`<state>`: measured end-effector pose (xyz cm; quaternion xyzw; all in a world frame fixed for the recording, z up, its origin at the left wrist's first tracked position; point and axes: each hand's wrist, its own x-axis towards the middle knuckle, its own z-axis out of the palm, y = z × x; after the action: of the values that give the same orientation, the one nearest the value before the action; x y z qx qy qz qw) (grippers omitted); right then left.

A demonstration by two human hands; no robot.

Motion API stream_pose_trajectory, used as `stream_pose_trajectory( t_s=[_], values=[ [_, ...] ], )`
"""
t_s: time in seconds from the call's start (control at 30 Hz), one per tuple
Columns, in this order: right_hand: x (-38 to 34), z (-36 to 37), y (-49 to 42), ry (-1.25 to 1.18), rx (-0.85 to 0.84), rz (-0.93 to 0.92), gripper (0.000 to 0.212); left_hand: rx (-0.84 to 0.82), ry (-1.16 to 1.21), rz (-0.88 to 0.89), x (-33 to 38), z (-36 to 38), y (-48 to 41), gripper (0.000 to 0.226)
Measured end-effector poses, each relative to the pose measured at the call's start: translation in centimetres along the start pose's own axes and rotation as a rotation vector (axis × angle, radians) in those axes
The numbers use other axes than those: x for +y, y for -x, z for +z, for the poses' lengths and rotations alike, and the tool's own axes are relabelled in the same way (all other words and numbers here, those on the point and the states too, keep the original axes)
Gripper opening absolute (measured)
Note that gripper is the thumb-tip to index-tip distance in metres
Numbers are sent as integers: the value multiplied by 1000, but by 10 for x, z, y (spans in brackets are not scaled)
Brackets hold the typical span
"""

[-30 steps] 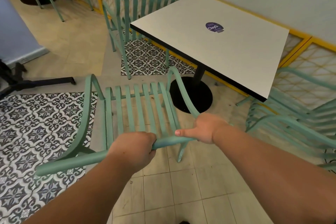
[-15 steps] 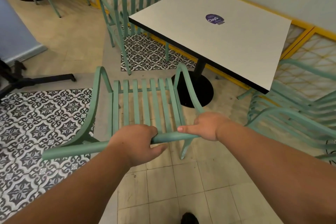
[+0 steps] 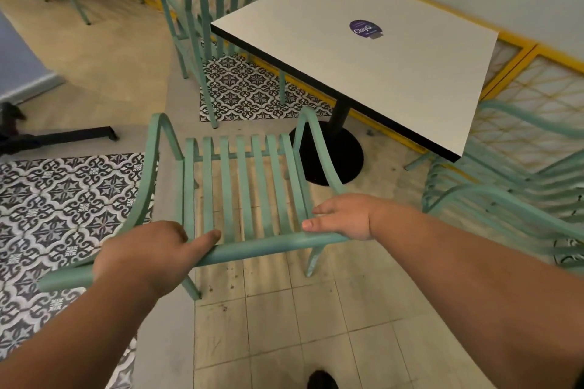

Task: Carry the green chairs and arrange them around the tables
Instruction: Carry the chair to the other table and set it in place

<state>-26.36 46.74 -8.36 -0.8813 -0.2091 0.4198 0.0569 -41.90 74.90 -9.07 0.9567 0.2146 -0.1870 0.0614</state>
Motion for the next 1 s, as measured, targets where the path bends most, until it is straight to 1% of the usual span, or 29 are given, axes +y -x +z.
stream_pose_trajectory(
  t_s=[0.03,0.07,0.17,0.2,0.27,0.33,0.4,0.5,0.6,0.67,0.7,0.8,0.9,1.0],
  values=[
    [1,0,1,-18,21,-7,105,-7,-3,2,-2,1,-1,71],
    [2,1,2,-22,52,-10,105,-12,-1,3,-3,1,-2,69],
    [2,1,6,8,156,-39,113,-26,-14,28,-4,0,-3,64],
    [3,0,6,2,146,-41,110,-37,-26,42,-3,0,-2,60],
    [5,-4,6,-39,59,-15,101,-40,-45,65,-3,-1,-3,57],
    [1,-6,5,-9,-43,12,96,-30,-65,72,-6,0,-4,62],
    [-3,-4,3,46,-72,24,94,-23,-62,73,-8,3,-7,68],
    [-6,-2,2,69,-56,48,101,-22,0,50,-8,3,-8,70],
    [-7,-2,1,86,-56,55,123,-4,50,25,-8,2,-9,76],
    [-7,-1,0,78,-51,54,125,1,54,31,-9,1,-10,75],
    [-6,0,0,74,-51,50,120,-2,54,42,-10,1,-11,74],
    [-5,2,-2,58,-46,39,91,2,50,63,-11,0,-15,70],
    [-4,4,-4,36,-40,45,82,16,46,64,-14,-2,-20,71],
    [-4,6,-3,27,-37,48,67,17,49,84,-17,-2,-25,73]
  ],
)
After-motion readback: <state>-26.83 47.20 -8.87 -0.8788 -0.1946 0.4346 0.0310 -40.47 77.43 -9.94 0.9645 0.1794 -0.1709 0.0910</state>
